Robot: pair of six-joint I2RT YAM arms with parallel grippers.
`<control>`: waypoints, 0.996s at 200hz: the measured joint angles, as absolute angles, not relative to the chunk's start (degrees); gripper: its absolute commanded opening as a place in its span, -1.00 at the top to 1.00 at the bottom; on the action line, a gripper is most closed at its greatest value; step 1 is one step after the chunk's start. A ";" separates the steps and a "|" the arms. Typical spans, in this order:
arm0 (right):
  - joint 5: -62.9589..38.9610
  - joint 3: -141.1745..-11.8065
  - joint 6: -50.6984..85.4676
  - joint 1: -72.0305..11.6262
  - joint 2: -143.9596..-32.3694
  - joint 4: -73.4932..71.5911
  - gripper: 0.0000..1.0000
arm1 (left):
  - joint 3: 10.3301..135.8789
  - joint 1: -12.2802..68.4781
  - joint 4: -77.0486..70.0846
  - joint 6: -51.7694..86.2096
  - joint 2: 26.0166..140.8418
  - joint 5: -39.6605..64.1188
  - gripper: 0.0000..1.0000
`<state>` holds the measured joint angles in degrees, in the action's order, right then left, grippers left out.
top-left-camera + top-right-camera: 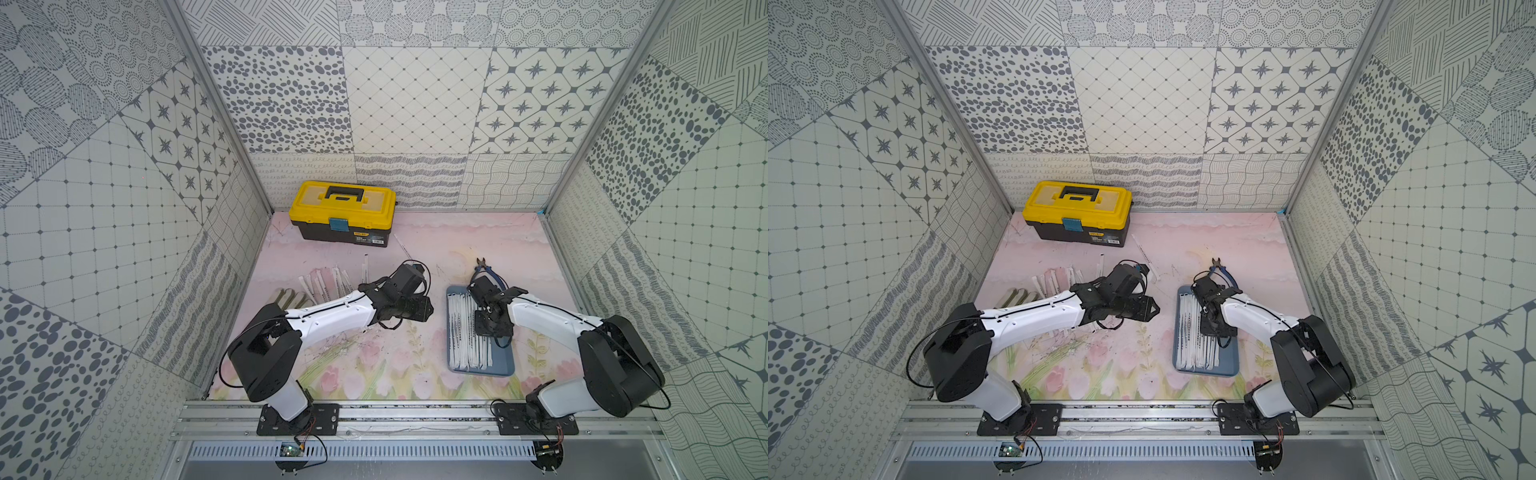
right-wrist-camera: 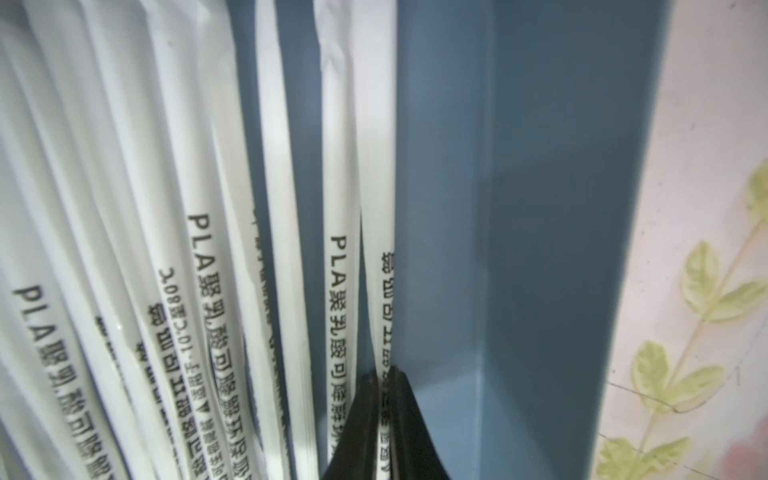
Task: Put the straws into the storage box
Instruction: Place the straw in the storage box, then move the straw to the center of the board.
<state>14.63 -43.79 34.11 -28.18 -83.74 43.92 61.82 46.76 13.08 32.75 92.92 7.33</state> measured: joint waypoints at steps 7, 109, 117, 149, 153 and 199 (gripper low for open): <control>14.85 -43.94 34.17 -28.71 -83.72 44.47 0.66 | 61.84 46.76 13.08 32.75 92.92 7.33 0.24; 15.25 -56.53 36.12 -35.70 -77.54 55.02 0.47 | 61.28 43.77 13.98 32.99 90.43 5.45 0.22; 14.87 -59.05 36.03 -36.23 -78.85 54.37 0.41 | 60.34 41.89 14.04 33.30 89.12 4.49 0.19; 13.65 -72.44 33.95 -36.91 -94.04 47.09 0.21 | 56.71 35.03 17.19 33.89 83.96 -0.78 0.09; 13.76 -74.48 33.39 -36.86 -96.62 45.91 0.20 | 56.34 34.50 17.56 33.95 83.46 -1.19 0.07; 11.77 -97.27 27.81 -34.59 -121.93 39.46 0.11 | 50.17 31.00 22.17 34.92 77.17 -5.04 -0.01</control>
